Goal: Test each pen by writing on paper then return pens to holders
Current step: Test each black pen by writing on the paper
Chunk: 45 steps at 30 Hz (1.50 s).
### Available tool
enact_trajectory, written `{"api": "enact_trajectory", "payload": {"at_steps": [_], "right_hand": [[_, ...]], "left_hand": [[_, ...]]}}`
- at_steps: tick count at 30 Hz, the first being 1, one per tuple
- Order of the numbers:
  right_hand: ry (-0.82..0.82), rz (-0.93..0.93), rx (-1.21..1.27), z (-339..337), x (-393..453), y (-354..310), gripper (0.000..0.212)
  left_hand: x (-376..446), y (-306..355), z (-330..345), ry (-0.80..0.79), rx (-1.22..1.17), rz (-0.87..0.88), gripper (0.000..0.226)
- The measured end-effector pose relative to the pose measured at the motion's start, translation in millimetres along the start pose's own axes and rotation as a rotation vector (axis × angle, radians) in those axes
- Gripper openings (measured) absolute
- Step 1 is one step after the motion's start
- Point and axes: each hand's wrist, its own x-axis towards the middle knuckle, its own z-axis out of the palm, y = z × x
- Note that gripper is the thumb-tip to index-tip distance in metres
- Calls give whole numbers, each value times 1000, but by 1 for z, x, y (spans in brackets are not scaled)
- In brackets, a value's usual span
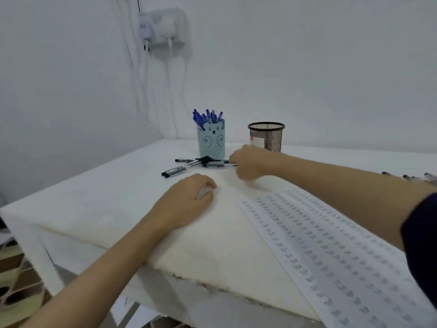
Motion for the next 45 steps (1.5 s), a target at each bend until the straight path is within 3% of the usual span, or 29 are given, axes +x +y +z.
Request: {"api": "enact_trajectory", "payload": {"at_steps": [4, 7, 11, 15, 19, 21, 23, 26, 29, 32, 34, 36, 40, 45], "right_hand": [[127, -30, -163, 20, 14, -7, 26], [201, -33, -109, 24, 23, -4, 21], [153, -10, 13, 23, 24, -5, 14], [154, -66, -62, 25, 21, -1, 25], [161, -78, -68, 19, 4, 6, 15], [174, -11, 89, 8, -11, 14, 5], [216, 59, 302, -2, -30, 24, 12], [281, 231, 782, -16, -67, 37, 9], [236, 331, 1223, -24, -106, 56, 11], [122, 400, 1512, -29, -141, 75, 43], [169, 446, 1702, -30, -161, 85, 59], [296, 453, 1918, -29, -177, 94, 62], [473, 478, 2068, -28, -195, 101, 55], [475, 496, 1989, -20, -202, 104, 62]], "left_hand": [[3, 1, 0, 3, 0, 15, 26], [5, -3, 2, 6, 1, 23, 25], [5, -4, 3, 9, 10, 28, 25], [6, -6, 4, 10, 2, 33, 23], [5, -5, 2, 0, -10, 15, 23], [3, -4, 1, -6, -6, 12, 23], [2, -2, 0, -9, 0, 10, 24], [1, 2, -2, 7, 17, 29, 23], [0, 17, 0, 31, -1, 81, 21], [-1, 44, 7, -22, -73, 128, 20], [-1, 66, 15, -72, -116, 172, 20], [2, 87, 25, -101, -144, 224, 20], [13, 116, 40, -162, -141, 260, 22], [29, 136, 53, -215, -77, 279, 24]]}}
